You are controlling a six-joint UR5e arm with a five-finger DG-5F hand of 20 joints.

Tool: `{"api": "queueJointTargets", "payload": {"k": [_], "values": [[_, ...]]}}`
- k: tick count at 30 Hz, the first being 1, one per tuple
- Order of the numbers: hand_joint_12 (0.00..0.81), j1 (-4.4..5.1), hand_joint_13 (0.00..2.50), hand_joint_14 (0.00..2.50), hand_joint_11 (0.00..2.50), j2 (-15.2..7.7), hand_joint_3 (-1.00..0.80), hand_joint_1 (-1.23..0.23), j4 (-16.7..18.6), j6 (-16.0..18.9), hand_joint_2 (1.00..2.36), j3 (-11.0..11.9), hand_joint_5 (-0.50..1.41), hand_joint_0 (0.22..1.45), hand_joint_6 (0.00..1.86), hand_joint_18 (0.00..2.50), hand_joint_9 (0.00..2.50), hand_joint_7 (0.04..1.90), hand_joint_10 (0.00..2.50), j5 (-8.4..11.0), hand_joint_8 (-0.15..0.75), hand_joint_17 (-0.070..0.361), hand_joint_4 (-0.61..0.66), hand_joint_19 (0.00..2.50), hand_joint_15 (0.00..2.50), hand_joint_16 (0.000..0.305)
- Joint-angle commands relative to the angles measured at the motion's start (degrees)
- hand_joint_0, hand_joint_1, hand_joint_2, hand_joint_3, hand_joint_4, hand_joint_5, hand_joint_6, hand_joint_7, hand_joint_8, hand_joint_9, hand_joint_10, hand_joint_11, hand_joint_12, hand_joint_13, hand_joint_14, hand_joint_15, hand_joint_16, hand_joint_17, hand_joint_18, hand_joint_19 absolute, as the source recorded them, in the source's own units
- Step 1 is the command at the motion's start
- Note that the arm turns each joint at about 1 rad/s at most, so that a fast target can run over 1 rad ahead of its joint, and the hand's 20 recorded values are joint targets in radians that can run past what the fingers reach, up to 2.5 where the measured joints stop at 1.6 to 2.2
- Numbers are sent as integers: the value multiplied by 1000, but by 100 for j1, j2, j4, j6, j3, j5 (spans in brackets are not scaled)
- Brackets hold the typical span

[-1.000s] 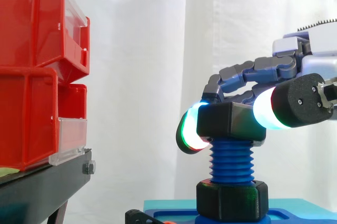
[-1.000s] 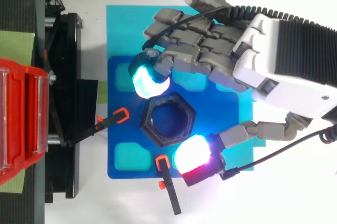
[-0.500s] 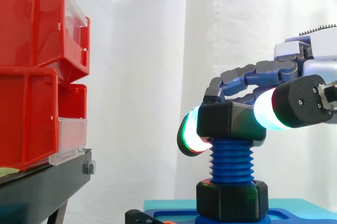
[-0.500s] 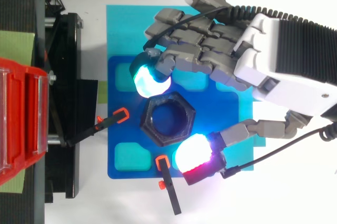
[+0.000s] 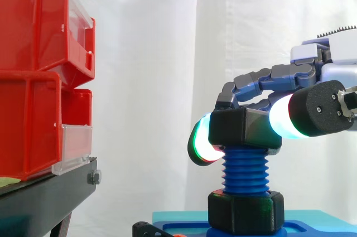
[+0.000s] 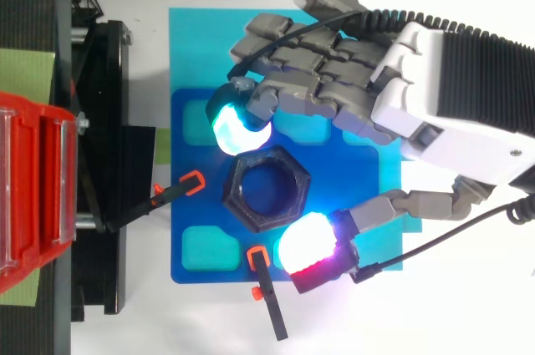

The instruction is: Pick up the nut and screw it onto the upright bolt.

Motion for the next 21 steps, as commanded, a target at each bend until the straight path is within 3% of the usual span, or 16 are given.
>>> {"api": "queueJointTargets", "payload": {"k": [1,12,21], "values": [[278,1,234,0,0,6,-500,-684,0,-3,1000,0,-205,480,502,16,323,1056,0,0,256,68,211,0,0,30],[316,-25,172,0,0,6,-500,-541,-61,6,1000,0,-236,418,502,0,258,747,0,-9,257,86,162,0,0,38],[331,-43,137,0,0,6,-500,-464,-61,6,1000,9,-266,401,501,0,177,612,0,-97,239,96,114,0,0,43]]}}
